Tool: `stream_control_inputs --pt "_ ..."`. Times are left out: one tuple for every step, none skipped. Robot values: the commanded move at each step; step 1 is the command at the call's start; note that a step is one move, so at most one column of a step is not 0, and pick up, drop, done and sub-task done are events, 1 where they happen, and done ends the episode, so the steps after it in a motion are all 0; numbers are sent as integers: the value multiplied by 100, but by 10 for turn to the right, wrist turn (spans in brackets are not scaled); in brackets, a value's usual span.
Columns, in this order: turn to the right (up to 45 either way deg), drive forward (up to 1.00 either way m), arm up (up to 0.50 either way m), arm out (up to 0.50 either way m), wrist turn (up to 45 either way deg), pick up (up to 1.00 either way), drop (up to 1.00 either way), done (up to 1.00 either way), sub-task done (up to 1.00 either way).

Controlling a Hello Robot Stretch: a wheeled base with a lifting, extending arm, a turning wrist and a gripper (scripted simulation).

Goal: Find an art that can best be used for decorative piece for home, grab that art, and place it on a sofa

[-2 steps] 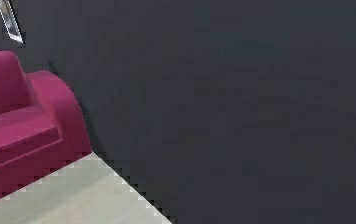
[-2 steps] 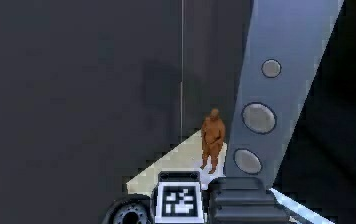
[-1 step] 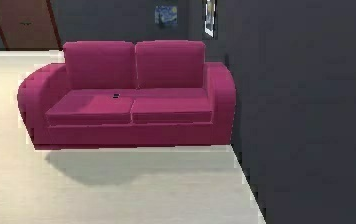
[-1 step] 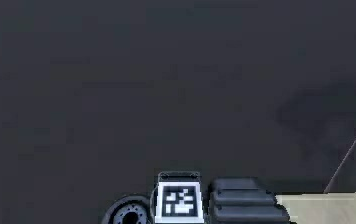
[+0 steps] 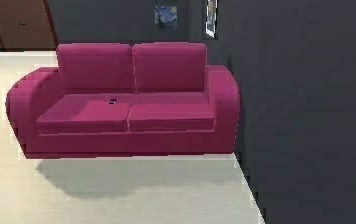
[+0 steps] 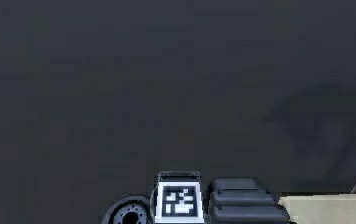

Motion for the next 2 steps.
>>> stream_control_inputs --pt "-450 0 0 0 0 0 0 0 0" --pt "-390 0 0 0 0 0 0 0 0"
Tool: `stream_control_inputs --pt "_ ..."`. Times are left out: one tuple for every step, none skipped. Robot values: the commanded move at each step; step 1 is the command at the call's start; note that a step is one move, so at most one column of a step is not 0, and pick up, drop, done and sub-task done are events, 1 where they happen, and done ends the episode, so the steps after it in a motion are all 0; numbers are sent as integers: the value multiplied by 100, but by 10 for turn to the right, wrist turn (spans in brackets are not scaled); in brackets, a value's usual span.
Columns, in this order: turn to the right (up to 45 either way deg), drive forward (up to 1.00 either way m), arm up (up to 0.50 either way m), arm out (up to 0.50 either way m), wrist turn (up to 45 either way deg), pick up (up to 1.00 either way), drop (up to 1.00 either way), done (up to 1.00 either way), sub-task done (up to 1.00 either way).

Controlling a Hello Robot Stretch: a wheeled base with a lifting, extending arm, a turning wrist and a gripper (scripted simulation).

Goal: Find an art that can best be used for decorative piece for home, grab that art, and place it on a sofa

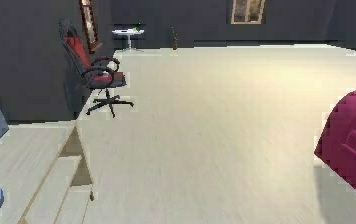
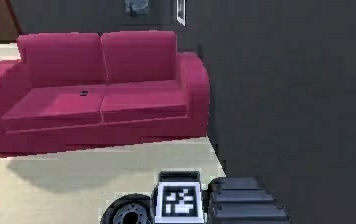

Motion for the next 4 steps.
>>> stream_control_inputs --pt "0 20 0 0 0 0 0 0 0" --pt "450 0 0 0 0 0 0 0 0" --pt "450 0 0 0 0 0 0 0 0" --pt "420 0 0 0 0 0 0 0 0"
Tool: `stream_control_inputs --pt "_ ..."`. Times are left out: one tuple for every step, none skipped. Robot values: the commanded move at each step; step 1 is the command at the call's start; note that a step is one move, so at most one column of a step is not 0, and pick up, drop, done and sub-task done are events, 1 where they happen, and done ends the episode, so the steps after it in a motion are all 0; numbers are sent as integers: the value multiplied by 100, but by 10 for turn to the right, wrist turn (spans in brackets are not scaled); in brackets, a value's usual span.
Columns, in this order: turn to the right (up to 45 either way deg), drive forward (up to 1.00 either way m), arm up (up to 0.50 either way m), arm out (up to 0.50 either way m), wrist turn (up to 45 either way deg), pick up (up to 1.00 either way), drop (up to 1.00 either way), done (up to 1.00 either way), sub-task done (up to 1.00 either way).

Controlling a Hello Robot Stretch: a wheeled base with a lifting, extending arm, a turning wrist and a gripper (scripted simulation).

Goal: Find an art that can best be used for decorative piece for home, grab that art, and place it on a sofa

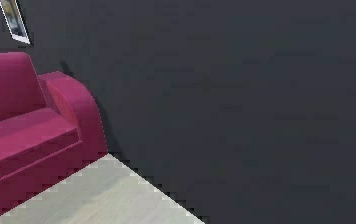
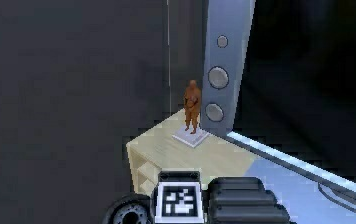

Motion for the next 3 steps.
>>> stream_control_inputs --pt "0 0 0 50 0 0 0 0 0" --pt "0 0 0 0 450 0 0 0 0" --pt "0 0 0 0 450 0 0 0 0"
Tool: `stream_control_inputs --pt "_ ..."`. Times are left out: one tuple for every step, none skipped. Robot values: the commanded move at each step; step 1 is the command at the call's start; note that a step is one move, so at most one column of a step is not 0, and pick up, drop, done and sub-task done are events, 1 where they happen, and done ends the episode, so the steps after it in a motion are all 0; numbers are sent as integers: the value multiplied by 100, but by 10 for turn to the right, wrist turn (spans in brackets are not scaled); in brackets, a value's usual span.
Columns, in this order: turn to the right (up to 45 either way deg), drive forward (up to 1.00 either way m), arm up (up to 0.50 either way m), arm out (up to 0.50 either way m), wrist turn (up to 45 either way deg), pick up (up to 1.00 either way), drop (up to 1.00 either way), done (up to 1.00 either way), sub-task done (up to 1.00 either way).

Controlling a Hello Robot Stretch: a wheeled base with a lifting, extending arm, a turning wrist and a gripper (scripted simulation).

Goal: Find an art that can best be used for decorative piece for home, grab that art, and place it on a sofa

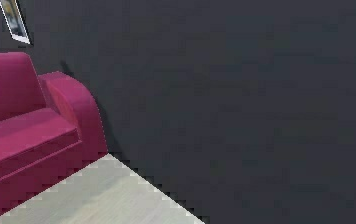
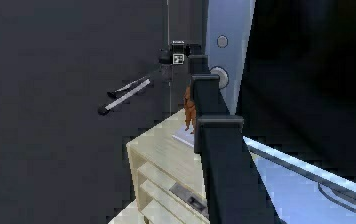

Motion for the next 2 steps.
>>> stream_control_inputs --pt "0 0 0 0 450 0 0 0 0" --pt "0 0 0 0 450 0 0 0 0"
